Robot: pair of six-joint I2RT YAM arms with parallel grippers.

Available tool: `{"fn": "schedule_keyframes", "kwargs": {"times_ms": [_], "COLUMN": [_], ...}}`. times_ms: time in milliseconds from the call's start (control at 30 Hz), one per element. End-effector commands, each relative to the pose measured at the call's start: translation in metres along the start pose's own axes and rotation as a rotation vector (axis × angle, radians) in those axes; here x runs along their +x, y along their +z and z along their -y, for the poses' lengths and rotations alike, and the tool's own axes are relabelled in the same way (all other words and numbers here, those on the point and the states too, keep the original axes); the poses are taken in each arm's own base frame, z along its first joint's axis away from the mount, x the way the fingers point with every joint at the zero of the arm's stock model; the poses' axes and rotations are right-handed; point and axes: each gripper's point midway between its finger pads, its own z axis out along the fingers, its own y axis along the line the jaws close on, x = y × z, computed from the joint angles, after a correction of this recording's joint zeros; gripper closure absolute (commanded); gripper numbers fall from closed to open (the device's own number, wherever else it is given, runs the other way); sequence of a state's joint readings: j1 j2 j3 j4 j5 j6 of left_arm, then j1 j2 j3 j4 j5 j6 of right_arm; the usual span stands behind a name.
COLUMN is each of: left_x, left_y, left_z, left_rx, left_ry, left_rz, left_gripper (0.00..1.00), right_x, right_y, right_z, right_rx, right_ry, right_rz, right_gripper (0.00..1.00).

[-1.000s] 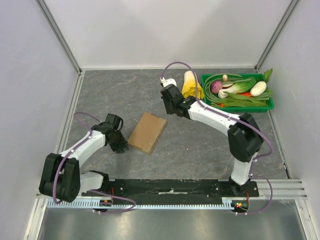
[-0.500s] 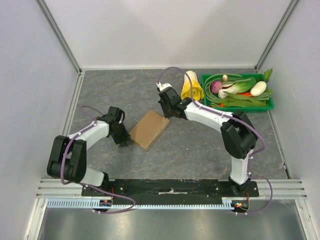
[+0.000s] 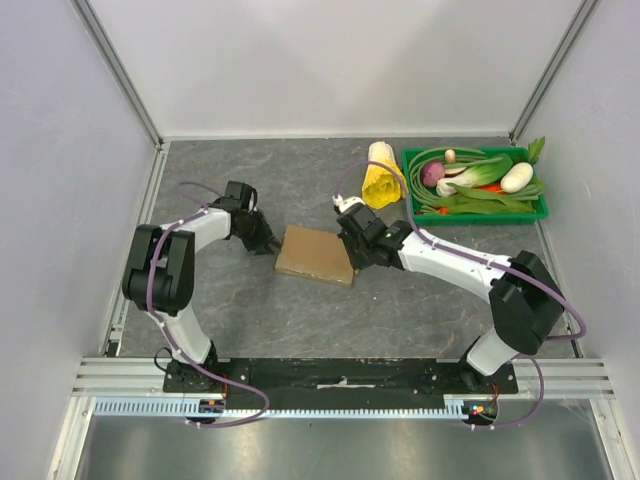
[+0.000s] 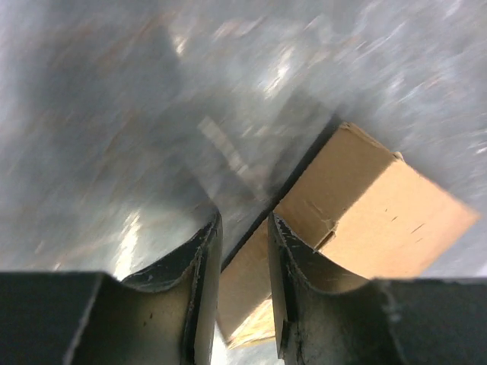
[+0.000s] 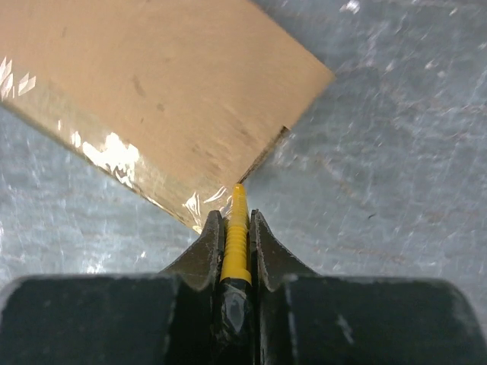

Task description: Unpack the express box

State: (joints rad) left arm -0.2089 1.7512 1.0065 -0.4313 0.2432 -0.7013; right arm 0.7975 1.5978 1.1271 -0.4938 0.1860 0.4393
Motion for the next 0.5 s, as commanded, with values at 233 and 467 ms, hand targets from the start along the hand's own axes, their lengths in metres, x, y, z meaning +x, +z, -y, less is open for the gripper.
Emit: {"fn": "schedule_keyframes", "kwargs": {"times_ms": [233,467], "left_x": [-0.027,-0.05], "left_y": [0.032,0.021], "left_z": [0.1,0.099], "left_rx": [0.434,0.367], "left_ry": [0.134,0.167], "left_rz": [-0.044,0.036], "left_gripper": [0.62,0.56], "right_x": [-0.011,-0.018], "right_y": [-0.023,-0.049], "right_z": [-0.067,-0.061], "right_rx": [-0.122,-0.078], "right_ry": [-0.002,-0.029], "right_rz": [0.098,0.128], "right_gripper": [1.0,1.0]}}
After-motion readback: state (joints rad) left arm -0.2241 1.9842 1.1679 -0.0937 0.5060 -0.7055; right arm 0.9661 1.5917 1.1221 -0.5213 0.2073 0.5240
